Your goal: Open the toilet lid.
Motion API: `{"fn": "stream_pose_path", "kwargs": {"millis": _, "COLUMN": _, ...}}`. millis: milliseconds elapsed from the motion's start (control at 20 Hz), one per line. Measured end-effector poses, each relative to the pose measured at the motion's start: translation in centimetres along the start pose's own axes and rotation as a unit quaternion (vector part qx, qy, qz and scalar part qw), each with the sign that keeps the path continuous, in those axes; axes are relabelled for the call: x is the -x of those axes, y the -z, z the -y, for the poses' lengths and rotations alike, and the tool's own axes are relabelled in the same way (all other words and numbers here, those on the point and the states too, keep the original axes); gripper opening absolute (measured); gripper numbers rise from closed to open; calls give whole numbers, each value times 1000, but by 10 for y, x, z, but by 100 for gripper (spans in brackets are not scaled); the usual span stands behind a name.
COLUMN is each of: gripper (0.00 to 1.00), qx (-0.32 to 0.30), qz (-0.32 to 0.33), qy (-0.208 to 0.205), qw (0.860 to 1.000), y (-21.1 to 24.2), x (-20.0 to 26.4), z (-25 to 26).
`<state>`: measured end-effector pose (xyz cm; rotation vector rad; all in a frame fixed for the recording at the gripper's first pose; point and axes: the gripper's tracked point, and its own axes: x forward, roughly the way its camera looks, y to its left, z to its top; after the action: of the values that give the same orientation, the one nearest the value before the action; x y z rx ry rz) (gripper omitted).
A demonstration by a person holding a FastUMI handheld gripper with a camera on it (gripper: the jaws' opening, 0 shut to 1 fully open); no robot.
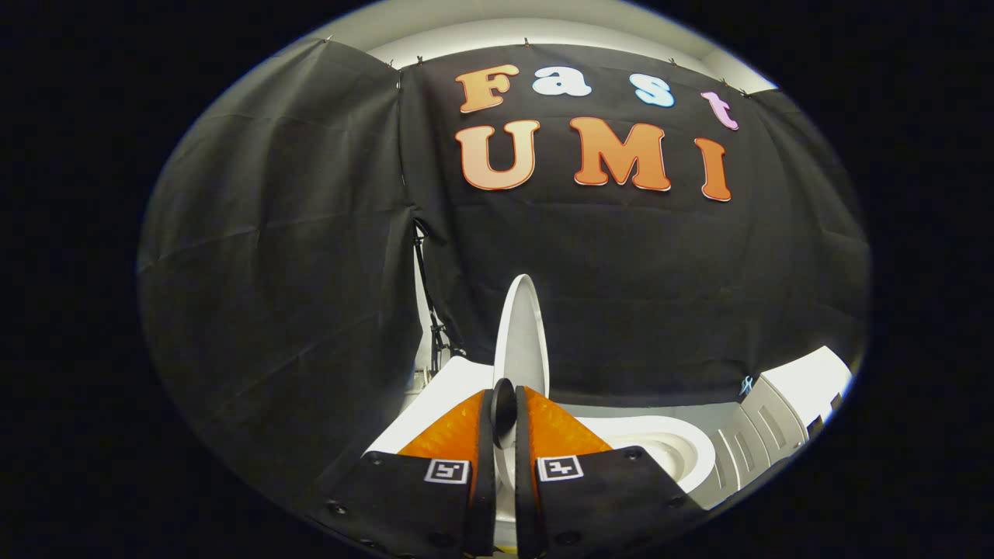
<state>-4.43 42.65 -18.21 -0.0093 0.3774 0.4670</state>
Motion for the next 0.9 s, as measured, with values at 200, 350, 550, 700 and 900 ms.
{"fn": "stream_pose_path", "kwargs": {"millis": 200, "gripper": 36, "qx": -43, "qz": 27, "qy": -12, "qw": 999, "y": -26, "x": 13, "z": 5}}
{"fn": "stream_pose_path", "kwargs": {"millis": 350, "gripper": 62, "qx": -38, "qz": 46, "qy": -12, "qw": 998, "y": -45, "x": 24, "z": 13}}
{"fn": "stream_pose_path", "kwargs": {"millis": 550, "gripper": 85, "qx": -39, "qz": 73, "qy": -8, "qw": 997, "y": -70, "x": 36, "z": 35}}
{"fn": "stream_pose_path", "kwargs": {"millis": 700, "gripper": 93, "qx": -31, "qz": 91, "qy": 16, "qw": 995, "y": -88, "x": 48, "z": 63}}
{"fn": "stream_pose_path", "kwargs": {"millis": 900, "gripper": 96, "qx": -11, "qz": 117, "qy": 45, "qw": 992, "y": -112, "x": 58, "z": 107}}
